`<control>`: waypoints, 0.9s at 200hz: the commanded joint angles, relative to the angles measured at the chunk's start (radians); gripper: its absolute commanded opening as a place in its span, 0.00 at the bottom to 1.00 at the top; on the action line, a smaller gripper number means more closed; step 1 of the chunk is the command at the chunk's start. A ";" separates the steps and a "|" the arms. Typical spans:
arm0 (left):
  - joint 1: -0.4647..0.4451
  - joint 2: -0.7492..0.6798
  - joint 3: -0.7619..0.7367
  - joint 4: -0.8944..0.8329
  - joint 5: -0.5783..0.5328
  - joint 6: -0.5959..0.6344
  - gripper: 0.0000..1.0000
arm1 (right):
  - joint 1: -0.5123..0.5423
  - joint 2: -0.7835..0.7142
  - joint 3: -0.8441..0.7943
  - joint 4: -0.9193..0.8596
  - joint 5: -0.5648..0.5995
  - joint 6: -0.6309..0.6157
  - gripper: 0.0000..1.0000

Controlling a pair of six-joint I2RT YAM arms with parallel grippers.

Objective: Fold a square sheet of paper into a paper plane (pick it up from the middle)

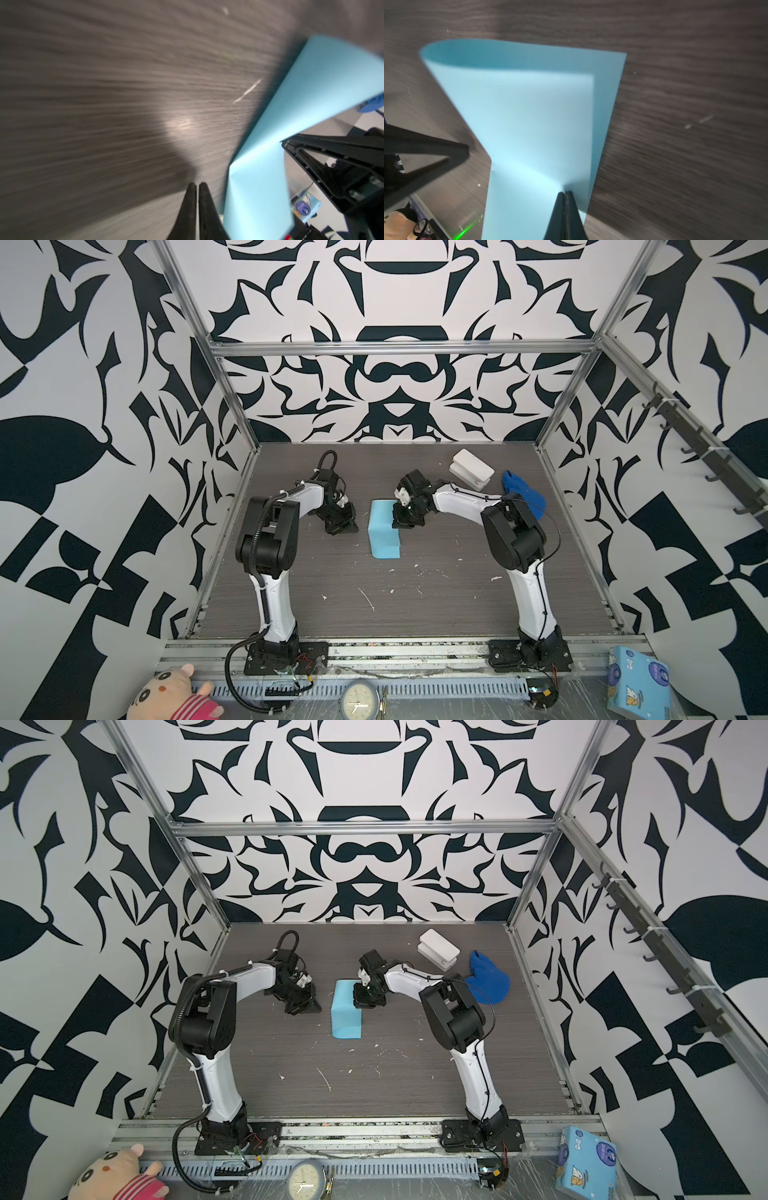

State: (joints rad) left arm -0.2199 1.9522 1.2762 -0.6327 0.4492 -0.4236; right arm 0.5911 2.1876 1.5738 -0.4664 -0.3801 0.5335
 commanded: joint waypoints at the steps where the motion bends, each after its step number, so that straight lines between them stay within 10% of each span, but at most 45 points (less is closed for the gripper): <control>1: -0.024 -0.105 0.003 0.061 0.051 -0.041 0.11 | -0.008 0.070 -0.028 -0.121 0.133 -0.021 0.00; 103: -0.102 0.161 0.185 0.037 0.034 0.018 0.10 | -0.008 0.075 -0.032 -0.130 0.138 -0.018 0.00; 180: 0.027 0.192 0.183 0.003 -0.034 0.091 0.11 | -0.006 0.061 -0.061 -0.121 0.146 -0.018 0.00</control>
State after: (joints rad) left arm -0.2462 2.1151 1.4471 -0.5751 0.4900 -0.3706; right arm 0.5907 2.1872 1.5723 -0.4713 -0.3702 0.5236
